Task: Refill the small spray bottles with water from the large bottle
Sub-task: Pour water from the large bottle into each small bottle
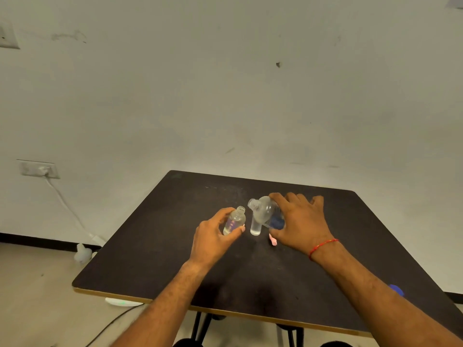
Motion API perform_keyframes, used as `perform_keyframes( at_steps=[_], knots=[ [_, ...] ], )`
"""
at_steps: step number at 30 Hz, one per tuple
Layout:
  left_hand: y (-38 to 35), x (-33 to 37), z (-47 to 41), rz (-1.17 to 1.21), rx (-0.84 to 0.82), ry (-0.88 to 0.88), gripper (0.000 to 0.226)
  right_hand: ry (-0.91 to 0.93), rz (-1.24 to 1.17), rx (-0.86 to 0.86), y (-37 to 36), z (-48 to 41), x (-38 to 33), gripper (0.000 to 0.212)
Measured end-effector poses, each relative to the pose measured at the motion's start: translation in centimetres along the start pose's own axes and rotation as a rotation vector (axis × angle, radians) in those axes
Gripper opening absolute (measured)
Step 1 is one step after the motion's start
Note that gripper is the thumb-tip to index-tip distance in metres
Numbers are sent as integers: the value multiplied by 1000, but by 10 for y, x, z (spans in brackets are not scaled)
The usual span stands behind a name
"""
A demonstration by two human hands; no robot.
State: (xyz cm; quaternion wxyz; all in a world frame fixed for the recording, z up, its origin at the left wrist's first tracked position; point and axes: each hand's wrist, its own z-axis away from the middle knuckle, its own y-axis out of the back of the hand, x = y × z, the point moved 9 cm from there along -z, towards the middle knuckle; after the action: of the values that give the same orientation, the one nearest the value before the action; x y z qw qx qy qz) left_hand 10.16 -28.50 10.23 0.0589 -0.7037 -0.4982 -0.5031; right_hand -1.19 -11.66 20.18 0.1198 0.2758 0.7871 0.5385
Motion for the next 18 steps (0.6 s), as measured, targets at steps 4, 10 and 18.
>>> perform_keyframes(
  at_steps=[4, 10, 18],
  knots=[
    [5, -5, -5, -10, -12, 30, 68, -145, -213, 10, -11, 13, 16, 63],
    [6, -45, -24, -129, -52, 170, 50, -304, -425, 69, -18, 38, 44, 63],
    [-1, -85, -36, -260, -127, 316, 47, -353, -495, 93, -20, 54, 64, 68]
  ],
)
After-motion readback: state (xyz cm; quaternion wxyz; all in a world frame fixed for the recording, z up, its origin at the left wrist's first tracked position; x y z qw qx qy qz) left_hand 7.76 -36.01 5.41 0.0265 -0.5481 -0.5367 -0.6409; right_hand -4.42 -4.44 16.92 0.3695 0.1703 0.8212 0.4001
